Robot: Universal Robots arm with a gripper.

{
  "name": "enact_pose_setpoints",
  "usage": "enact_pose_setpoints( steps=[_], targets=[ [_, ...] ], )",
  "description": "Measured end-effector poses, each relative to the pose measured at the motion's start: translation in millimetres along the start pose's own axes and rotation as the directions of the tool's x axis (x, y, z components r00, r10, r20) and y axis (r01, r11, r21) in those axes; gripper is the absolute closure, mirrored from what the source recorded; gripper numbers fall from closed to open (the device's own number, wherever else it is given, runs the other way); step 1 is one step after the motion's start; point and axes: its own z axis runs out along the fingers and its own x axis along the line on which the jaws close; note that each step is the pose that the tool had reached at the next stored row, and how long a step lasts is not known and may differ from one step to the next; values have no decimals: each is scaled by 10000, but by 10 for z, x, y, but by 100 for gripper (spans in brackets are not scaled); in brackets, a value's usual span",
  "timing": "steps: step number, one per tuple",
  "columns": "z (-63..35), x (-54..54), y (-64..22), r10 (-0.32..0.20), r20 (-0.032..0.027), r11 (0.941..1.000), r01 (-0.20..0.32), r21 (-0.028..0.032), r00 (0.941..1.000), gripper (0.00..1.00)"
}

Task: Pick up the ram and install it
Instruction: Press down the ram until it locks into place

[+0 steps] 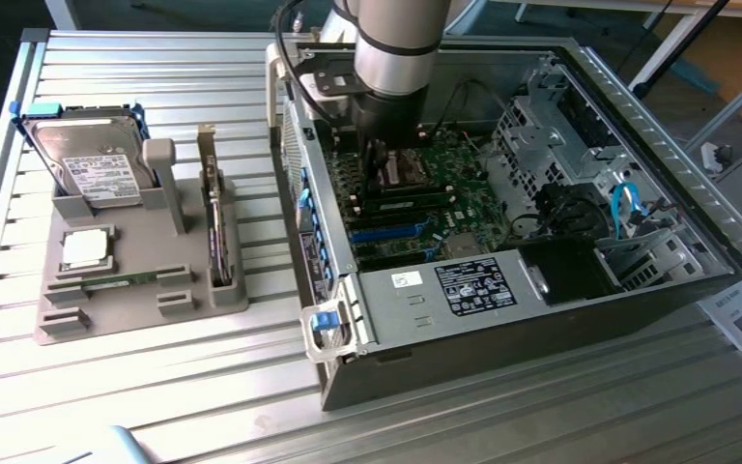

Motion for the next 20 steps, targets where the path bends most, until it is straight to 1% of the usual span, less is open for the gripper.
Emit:
enact_pose_setpoints(
  steps=[7, 11, 20],
  targets=[
    [21, 0, 2, 1, -1, 10000, -1, 5, 10000, 89],
    [49, -1, 5, 1, -1, 10000, -1, 14, 10000, 89],
    [74, -1, 7, 1, -2, 10000, -1, 14, 10000, 89]
  ],
)
